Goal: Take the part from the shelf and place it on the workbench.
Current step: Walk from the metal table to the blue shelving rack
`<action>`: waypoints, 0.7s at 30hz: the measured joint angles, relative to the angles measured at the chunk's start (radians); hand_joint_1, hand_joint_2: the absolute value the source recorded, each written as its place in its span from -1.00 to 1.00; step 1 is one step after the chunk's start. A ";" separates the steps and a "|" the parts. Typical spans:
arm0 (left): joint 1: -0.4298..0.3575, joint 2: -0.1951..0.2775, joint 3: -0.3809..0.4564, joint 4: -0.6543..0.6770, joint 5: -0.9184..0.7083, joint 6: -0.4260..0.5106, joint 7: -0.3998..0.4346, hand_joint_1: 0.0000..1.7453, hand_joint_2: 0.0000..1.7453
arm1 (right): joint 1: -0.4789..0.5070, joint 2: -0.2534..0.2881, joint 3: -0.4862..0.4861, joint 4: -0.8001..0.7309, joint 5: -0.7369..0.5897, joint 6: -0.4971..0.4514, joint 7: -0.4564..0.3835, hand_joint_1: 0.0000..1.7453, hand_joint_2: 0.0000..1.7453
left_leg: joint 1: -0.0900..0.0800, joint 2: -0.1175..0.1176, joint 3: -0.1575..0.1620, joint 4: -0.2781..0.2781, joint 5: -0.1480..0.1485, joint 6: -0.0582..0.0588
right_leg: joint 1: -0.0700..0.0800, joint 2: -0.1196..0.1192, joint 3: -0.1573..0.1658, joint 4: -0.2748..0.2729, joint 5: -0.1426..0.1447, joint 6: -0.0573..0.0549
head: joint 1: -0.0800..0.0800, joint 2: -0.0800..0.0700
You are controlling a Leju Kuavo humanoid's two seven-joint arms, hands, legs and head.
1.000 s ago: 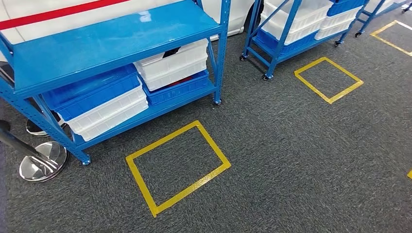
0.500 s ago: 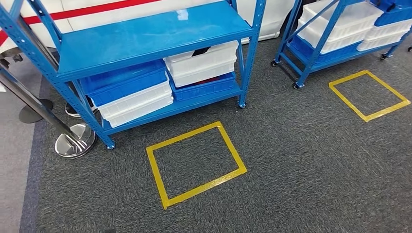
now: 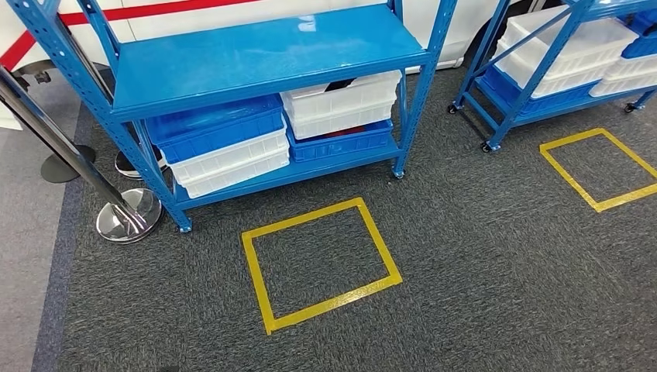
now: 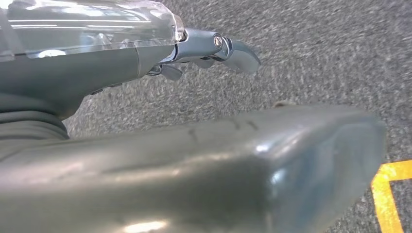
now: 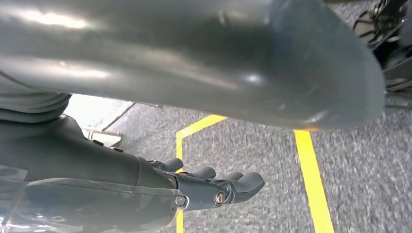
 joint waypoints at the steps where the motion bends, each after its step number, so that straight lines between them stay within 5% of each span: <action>1: 0.001 -0.001 0.000 0.000 0.000 0.000 0.000 -1.00 -1.00 | 0.002 0.000 0.000 0.000 0.000 0.000 0.000 -1.00 -1.00 | 0.001 -0.004 0.008 0.000 -0.006 -0.004 | -0.002 0.001 0.025 -0.066 0.046 -0.001 | 0.000 0.000; 3: 0.001 -0.002 0.000 0.000 0.000 0.000 0.000 -1.00 -1.00 | 0.004 -0.001 -0.001 0.000 0.000 0.002 -0.001 -1.00 -1.00 | -0.002 -0.011 0.018 0.002 -0.019 -0.015 | -0.001 0.006 0.078 -0.189 0.101 -0.007 | 0.000 0.000; 4: 0.000 -0.002 0.001 0.000 0.000 0.000 0.000 -1.00 -1.00 | 0.004 -0.001 -0.001 0.000 -0.001 0.003 -0.002 -1.00 -1.00 | -0.003 -0.013 0.020 0.003 -0.025 -0.020 | 0.000 0.008 0.092 -0.220 0.107 -0.011 | 0.000 0.000; 9: 0.001 -0.001 0.001 0.000 0.000 0.000 -0.001 -1.00 -1.00 | 0.005 0.001 -0.001 0.001 -0.002 0.006 -0.008 -1.00 -1.00 | 0.002 -0.010 0.011 0.045 -0.056 -0.046 | 0.003 0.006 0.112 -0.240 0.087 -0.045 | 0.000 0.000; 12: 0.003 -0.001 0.001 0.000 -0.001 -0.002 -0.001 -1.00 -1.00 | 0.008 0.001 -0.001 0.001 -0.002 0.007 -0.010 -1.00 -1.00 | 0.003 -0.004 -0.103 0.238 -0.117 -0.051 | 0.008 -0.001 0.134 -0.244 0.068 -0.061 | 0.000 0.000; 14: 0.008 -0.001 0.002 0.000 -0.001 -0.003 -0.001 -1.00 -1.00 | 0.010 0.001 -0.001 0.001 -0.002 0.008 -0.010 -1.00 -1.00 | 0.003 -0.003 -0.165 0.308 -0.106 -0.049 | 0.014 -0.002 0.153 -0.244 0.051 -0.064 | 0.000 0.000; 18: 0.013 0.000 0.003 0.000 -0.001 -0.005 0.000 -1.00 -1.00 | 0.013 0.003 -0.002 0.003 -0.002 0.010 -0.012 -1.00 -1.00 | -0.008 0.006 -0.119 0.114 0.043 -0.021 | 0.021 -0.002 0.206 -0.244 0.008 -0.059 | 0.000 0.000; 21: 0.013 0.000 0.003 0.000 -0.002 -0.008 -0.002 -1.00 -1.00 | 0.010 0.006 -0.002 0.005 -0.004 0.011 -0.014 -1.00 -1.00 | -0.024 0.012 -0.087 0.047 0.034 -0.005 | 0.016 -0.004 0.221 -0.242 -0.003 -0.040 | 0.000 0.000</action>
